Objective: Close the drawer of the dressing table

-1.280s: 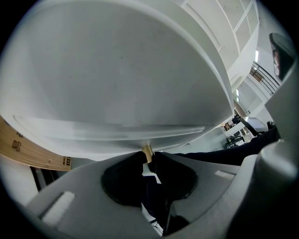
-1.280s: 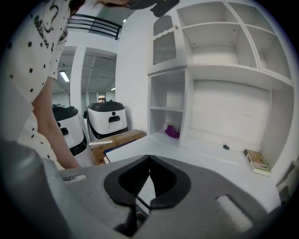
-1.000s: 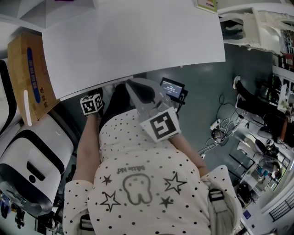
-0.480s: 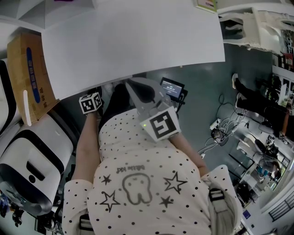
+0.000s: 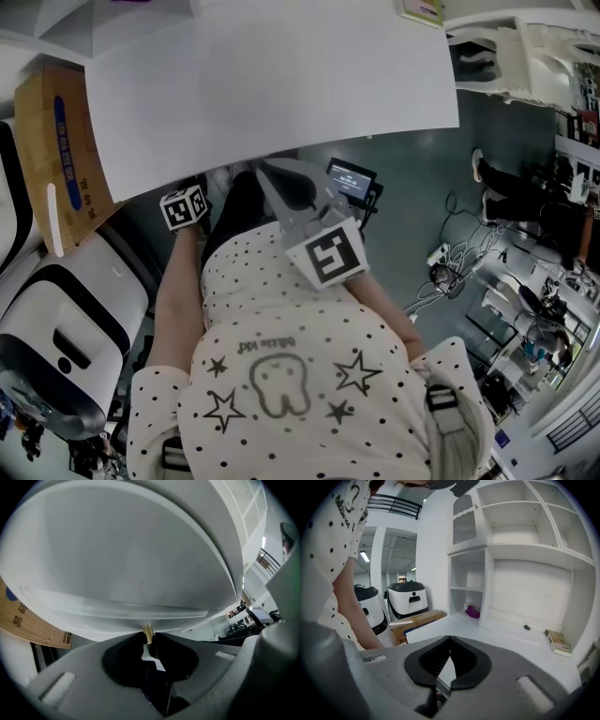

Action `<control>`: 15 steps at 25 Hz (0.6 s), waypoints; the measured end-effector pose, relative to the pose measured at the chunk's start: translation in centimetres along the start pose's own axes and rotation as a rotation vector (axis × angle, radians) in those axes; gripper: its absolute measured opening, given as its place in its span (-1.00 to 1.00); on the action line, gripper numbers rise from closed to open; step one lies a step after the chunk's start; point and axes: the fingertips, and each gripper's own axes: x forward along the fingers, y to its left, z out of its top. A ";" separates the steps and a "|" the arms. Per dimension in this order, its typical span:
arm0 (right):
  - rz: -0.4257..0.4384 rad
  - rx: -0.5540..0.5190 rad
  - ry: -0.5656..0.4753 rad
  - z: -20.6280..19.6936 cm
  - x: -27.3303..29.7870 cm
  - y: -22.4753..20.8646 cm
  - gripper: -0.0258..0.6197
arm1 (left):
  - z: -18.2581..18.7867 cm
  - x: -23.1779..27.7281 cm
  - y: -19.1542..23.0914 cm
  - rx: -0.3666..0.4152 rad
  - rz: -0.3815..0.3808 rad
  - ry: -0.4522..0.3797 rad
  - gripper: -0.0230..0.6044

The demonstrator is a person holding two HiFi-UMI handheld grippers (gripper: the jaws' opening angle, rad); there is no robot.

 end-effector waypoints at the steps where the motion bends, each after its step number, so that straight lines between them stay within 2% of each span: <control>1: 0.000 -0.001 0.002 -0.1 0.0 0.0 -0.92 | 0.0 0.0 0.0 -0.002 -0.001 -0.001 -0.69; 15: 0.000 -0.002 -0.004 0.1 0.0 0.0 -0.92 | 0.1 -0.1 -0.2 -0.020 -0.008 -0.008 -0.69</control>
